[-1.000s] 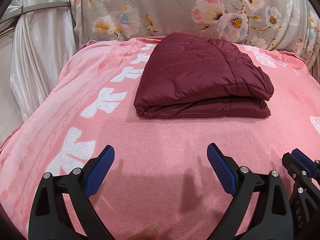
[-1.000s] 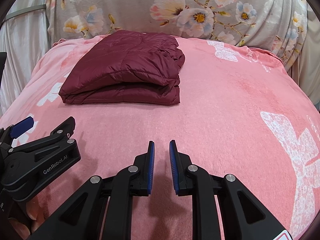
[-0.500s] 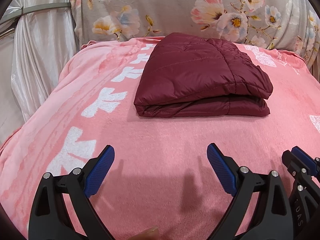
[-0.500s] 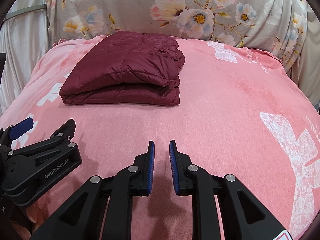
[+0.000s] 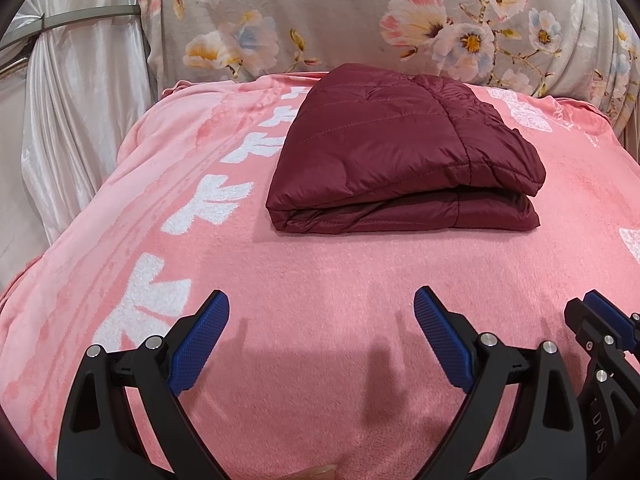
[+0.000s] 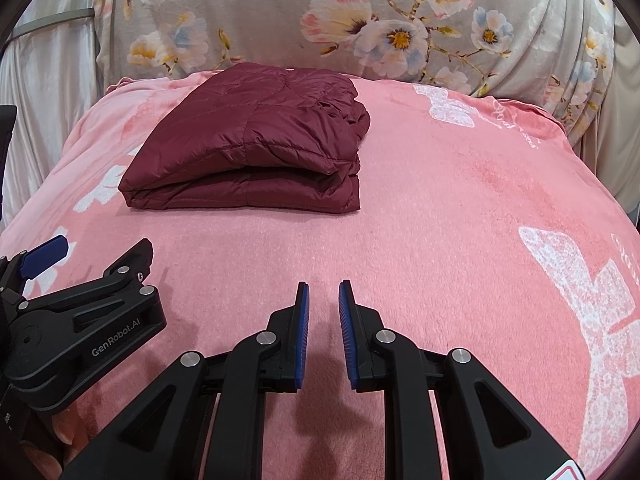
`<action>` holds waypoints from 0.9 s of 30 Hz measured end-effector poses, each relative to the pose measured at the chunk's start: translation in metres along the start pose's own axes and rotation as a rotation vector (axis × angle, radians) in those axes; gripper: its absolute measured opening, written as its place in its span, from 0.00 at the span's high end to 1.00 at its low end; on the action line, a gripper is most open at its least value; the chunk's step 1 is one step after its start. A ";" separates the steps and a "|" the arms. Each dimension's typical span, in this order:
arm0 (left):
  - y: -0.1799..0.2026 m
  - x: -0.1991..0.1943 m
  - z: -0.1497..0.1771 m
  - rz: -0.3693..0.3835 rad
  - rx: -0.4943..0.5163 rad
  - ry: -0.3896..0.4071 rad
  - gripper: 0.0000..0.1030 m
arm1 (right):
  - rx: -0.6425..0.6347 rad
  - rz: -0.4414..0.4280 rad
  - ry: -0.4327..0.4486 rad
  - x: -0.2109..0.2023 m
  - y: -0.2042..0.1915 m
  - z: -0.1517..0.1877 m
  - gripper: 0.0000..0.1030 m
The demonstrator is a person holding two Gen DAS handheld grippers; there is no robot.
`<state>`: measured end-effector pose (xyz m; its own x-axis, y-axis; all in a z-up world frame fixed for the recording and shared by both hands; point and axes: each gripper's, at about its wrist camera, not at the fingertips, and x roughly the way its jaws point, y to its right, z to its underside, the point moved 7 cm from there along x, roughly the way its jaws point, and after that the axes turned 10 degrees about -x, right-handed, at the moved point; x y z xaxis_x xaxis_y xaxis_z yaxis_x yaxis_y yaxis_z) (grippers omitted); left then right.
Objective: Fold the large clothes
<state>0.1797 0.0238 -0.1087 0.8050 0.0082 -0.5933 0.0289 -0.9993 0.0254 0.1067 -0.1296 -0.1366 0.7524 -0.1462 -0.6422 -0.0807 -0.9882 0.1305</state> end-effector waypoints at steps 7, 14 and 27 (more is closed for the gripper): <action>0.001 0.000 0.000 0.002 0.000 0.000 0.11 | -0.001 0.004 0.001 -0.001 -0.002 -0.001 0.83; 0.002 0.000 0.000 0.003 0.001 0.000 0.12 | -0.005 0.008 0.002 -0.002 -0.002 -0.002 0.83; 0.003 0.000 0.000 0.005 0.000 0.001 0.12 | -0.005 0.009 0.003 -0.002 -0.002 -0.002 0.83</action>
<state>0.1793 0.0208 -0.1087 0.8058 0.0037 -0.5921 0.0249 -0.9993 0.0278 0.1068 -0.1269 -0.1341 0.7538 -0.1546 -0.6387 -0.0839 -0.9866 0.1398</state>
